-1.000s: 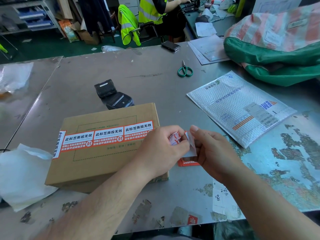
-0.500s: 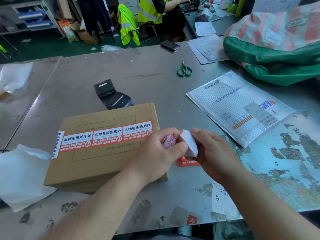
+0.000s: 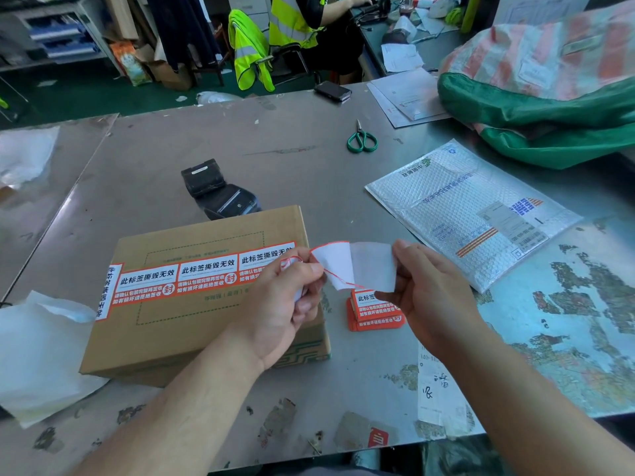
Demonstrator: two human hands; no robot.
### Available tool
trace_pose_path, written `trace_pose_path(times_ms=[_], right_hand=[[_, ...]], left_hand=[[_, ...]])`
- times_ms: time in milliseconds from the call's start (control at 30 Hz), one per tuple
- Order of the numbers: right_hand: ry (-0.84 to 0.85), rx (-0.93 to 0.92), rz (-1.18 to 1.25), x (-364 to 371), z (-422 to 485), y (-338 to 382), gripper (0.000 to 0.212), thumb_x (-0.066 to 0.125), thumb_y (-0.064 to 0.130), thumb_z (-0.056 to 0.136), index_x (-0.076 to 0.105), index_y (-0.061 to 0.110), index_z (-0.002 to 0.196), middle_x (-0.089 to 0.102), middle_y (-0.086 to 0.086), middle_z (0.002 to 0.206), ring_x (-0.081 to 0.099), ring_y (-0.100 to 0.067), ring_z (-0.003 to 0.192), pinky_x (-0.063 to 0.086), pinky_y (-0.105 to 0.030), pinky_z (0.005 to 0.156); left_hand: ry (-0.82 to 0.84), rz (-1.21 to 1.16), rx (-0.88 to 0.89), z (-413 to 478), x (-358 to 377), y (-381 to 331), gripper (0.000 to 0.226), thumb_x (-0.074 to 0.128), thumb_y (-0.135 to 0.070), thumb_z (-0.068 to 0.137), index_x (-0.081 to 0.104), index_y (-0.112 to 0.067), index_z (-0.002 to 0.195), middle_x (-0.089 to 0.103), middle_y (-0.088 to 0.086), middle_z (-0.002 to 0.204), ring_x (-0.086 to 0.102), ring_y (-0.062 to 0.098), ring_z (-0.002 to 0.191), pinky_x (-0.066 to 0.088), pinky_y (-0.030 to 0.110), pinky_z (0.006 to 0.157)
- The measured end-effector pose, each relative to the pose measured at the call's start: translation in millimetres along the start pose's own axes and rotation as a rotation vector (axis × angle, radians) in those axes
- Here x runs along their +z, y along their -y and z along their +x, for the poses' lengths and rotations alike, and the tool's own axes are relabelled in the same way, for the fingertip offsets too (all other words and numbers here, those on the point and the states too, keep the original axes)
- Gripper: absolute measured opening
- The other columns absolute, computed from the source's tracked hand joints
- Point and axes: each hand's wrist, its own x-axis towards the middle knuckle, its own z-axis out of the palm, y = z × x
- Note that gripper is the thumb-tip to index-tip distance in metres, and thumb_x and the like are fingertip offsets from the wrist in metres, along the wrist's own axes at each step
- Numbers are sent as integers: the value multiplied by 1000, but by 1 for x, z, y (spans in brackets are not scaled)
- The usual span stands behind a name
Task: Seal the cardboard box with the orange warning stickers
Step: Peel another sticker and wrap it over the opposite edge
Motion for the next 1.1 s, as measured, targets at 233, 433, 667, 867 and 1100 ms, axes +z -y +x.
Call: trace_pose_path(times_ms=[233, 433, 667, 867, 1100], right_hand=[[-112, -93, -20, -5, 5, 13, 34, 53, 21, 102, 64, 16, 70, 63, 1, 61, 62, -19, 60, 51, -29, 55], [-93, -73, -21, -9, 6, 18, 48, 52, 21, 103, 71, 23, 58, 61, 4, 60, 61, -14, 61, 51, -29, 57], [-45, -148, -77, -2, 1, 15, 35, 58, 24, 99, 66, 18, 65, 57, 0, 59, 56, -20, 60, 49, -39, 66], [-1, -185, -189, -1, -3, 15, 28, 60, 35, 88, 65, 18, 66, 57, 1, 59, 54, -21, 61, 45, -44, 68], [29, -198, -184, 0, -4, 17, 32, 59, 22, 99, 62, 13, 69, 56, 7, 56, 53, -11, 55, 46, -35, 62]], left_hand=[[-28, -129, 16, 3, -6, 1, 9, 46, -11, 71, 53, -16, 70, 43, -1, 57, 27, 7, 40, 13, 25, 47], [-85, -203, 10, 5, -10, 1, 25, 45, -13, 70, 63, -24, 58, 55, -3, 62, 32, 9, 43, 13, 26, 49], [10, -154, -16, 10, -12, 4, 24, 62, -38, 70, 56, -15, 72, 54, 2, 67, 34, 10, 43, 14, 25, 48], [-50, 43, -36, 10, 1, 0, 48, 65, -59, 70, 52, -15, 82, 43, -2, 64, 24, 9, 50, 11, 26, 50], [-107, 73, -63, 15, 6, 1, 28, 78, -31, 77, 58, -18, 90, 45, -8, 59, 29, 5, 46, 21, 15, 40]])
